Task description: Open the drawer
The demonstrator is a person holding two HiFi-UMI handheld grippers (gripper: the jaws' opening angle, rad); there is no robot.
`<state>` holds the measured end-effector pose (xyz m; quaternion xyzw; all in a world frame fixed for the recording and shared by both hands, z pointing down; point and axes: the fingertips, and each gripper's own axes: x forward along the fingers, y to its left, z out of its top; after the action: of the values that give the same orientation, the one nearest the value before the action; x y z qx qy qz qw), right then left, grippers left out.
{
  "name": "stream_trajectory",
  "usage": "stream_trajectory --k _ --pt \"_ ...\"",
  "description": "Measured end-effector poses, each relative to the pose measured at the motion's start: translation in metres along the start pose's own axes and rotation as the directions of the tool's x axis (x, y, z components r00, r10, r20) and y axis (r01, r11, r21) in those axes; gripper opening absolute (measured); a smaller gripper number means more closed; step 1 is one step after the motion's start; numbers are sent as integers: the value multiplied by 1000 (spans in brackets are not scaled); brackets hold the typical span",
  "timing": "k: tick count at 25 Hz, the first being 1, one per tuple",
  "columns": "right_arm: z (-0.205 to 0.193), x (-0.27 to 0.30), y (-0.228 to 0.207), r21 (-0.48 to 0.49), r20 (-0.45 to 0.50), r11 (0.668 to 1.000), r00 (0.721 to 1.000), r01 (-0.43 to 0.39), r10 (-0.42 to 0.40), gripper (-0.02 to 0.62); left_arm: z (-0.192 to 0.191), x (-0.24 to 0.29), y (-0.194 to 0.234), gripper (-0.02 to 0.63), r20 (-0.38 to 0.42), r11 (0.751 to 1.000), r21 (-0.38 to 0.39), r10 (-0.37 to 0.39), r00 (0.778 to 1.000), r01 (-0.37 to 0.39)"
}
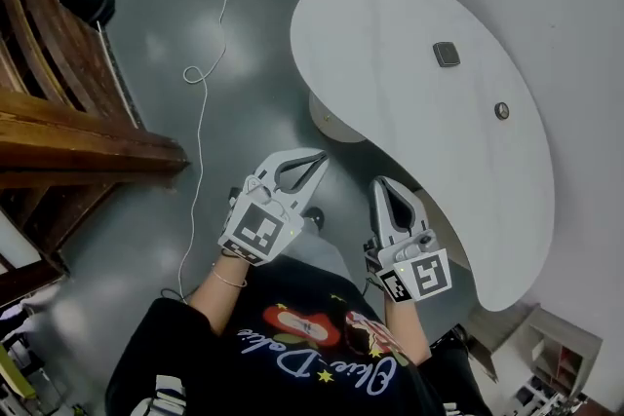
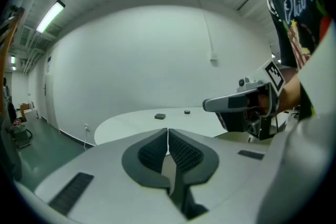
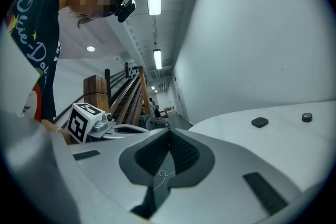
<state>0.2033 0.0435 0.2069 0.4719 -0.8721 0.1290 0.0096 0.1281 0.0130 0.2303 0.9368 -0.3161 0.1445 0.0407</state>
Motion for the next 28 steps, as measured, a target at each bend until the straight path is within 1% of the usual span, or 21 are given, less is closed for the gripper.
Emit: stream_trajectory --k 2,5,7,10,13,16,23,26,28 --pt "-8 7 0 -2 -22 999 999 -41 41 -5 -9 3 3 5 -3 1000 -12 26 1000 -26" --pt "-17 25 6 -39 -51 991 991 -125 123 -5 -18 8 16 5 22 999 -26 44 999 -44" --pt "-24 38 7 -47 -63 988 988 -145 142 -5 -31 12 27 5 19 998 -40 49 999 -48" --pt "-41 55 2 -15 -110 989 984 -145 142 -5 -56 22 37 5 9 996 -68 58 998 -57" --pt "-65 72 3 17 -145 989 979 -144 145 -5 -80 33 46 5 25 995 -91 51 998 -48" --pt "-84 89 1 31 -160 990 976 -141 144 -5 -98 47 52 5 33 996 -84 41 999 -38" --pt "-127 108 9 55 -197 990 970 -131 140 -5 -146 62 53 5 9 997 -73 4 1000 -3" --pt "-146 113 12 111 -193 984 969 -137 157 -5 -170 64 59 5 -7 996 -89 21 1000 -21" --pt "-155 118 5 116 -203 985 968 -128 149 -5 -181 75 66 5 -8 995 -96 33 999 -34"
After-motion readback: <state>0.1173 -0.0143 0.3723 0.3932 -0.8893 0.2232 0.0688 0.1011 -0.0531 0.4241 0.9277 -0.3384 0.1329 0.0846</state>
